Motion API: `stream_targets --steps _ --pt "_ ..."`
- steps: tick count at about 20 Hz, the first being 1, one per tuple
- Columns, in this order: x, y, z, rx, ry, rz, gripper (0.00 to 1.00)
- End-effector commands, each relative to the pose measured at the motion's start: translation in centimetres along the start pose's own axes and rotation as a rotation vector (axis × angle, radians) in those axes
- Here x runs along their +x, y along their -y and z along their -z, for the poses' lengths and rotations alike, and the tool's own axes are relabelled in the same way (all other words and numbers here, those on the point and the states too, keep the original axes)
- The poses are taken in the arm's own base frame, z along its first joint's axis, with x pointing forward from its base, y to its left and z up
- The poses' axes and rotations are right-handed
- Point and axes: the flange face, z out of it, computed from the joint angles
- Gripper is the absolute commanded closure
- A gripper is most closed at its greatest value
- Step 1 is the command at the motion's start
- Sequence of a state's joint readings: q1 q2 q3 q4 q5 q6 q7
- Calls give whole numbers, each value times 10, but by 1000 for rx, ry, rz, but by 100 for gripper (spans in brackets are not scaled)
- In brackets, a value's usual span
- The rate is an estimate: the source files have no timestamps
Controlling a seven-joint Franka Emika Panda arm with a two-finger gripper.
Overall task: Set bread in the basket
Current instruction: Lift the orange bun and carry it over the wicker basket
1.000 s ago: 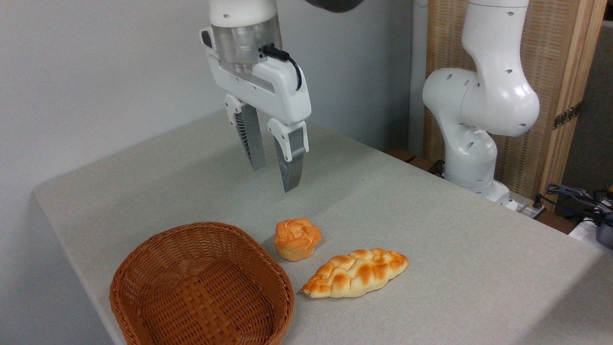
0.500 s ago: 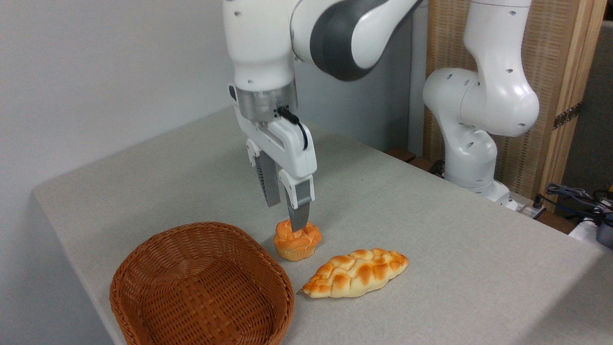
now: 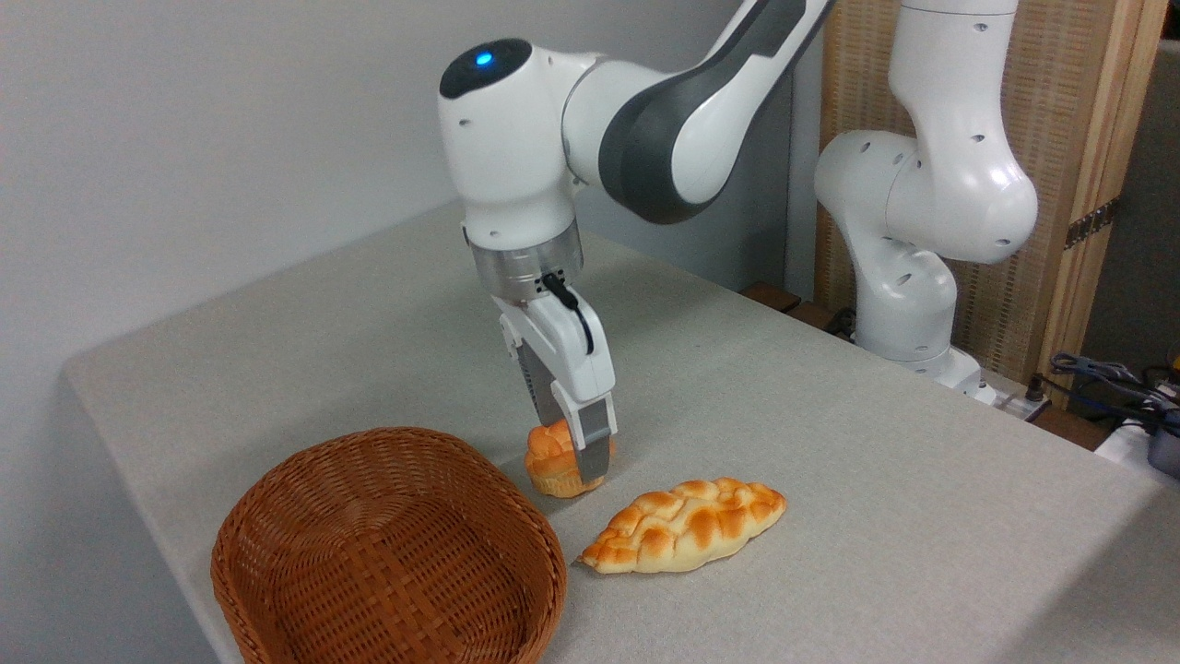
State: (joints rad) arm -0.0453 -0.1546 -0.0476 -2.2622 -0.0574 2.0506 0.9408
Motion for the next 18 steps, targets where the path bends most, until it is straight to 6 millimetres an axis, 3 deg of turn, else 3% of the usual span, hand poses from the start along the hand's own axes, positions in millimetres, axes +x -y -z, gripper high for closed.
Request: stream_targets --steps 1,2,12,14,15,18 --pt "8 1 -9 11 -3 -25 54" --pt "10 0 -8 13 -3 -31 68" --pt "10 -4 -3 -11 2 -24 70" --pt "14 -6 16 -82 6 -8 73" --pt "17 -6 35 -124 8 -2 73" --pt "15 24 94 -199 -46 48 73"
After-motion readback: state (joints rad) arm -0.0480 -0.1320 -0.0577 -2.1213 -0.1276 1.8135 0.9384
